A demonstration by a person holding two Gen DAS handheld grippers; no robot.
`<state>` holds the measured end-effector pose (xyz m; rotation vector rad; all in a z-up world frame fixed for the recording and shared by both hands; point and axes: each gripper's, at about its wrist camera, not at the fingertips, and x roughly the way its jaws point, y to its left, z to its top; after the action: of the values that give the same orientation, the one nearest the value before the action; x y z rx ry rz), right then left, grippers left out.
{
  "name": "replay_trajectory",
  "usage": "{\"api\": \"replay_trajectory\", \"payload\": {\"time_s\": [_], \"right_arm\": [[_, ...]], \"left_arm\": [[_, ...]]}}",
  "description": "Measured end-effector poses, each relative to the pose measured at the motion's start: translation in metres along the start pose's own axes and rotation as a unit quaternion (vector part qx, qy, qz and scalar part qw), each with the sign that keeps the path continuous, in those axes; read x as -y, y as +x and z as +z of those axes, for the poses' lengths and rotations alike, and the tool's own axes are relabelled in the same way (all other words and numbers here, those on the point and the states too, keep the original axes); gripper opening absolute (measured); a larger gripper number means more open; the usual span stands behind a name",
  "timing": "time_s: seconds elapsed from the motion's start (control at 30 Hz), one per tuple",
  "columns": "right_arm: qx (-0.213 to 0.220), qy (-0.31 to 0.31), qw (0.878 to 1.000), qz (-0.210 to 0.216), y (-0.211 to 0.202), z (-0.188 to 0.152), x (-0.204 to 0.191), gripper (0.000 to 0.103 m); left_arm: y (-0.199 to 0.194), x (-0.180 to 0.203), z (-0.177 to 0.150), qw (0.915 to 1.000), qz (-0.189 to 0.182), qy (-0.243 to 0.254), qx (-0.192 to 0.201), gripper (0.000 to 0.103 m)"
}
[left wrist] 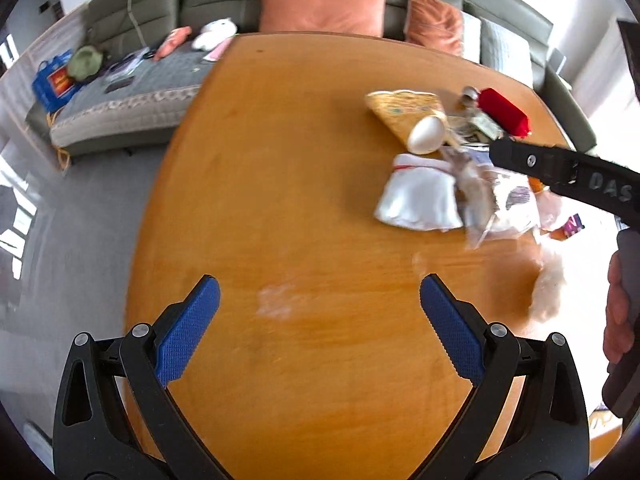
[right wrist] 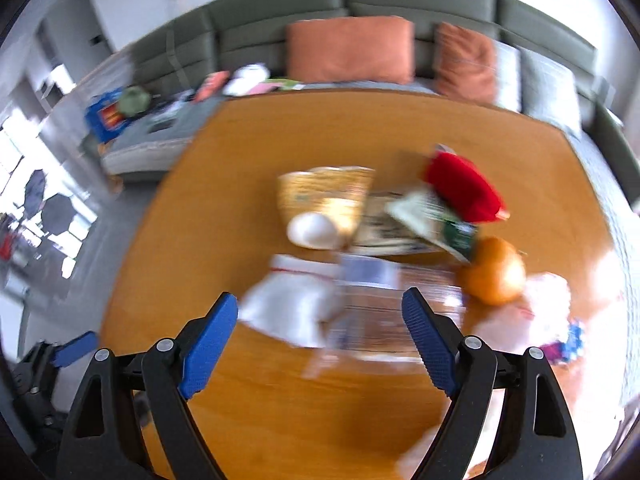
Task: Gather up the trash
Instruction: 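Grasp the white glove with the left tool while the right tool grasps the bread bag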
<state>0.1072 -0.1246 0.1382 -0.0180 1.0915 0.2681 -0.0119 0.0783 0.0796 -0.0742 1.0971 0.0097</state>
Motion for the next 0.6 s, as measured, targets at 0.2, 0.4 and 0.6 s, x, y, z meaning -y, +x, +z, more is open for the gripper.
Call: {"api": "replay_trajectory", "payload": {"time_s": [0.2,0.4,0.6], "right_arm": [[-0.047,0.006,0.998,-0.029,0.036,-0.006,0.021,0.085],[-0.049,0.01,0.998,-0.044,0.058,-0.003,0.019,0.095],[-0.071,0.005,0.997,-0.038,0.08,-0.003,0.023,0.1]], "left_arm": [[0.015,0.025,0.008,0.9998,-0.005,0.006,-0.015,0.097],[0.026,0.032,0.013,0.9996,0.008,0.014,-0.024,0.097],[0.035,0.037,0.026,0.9995,0.006,0.015,-0.028,0.097]]}}
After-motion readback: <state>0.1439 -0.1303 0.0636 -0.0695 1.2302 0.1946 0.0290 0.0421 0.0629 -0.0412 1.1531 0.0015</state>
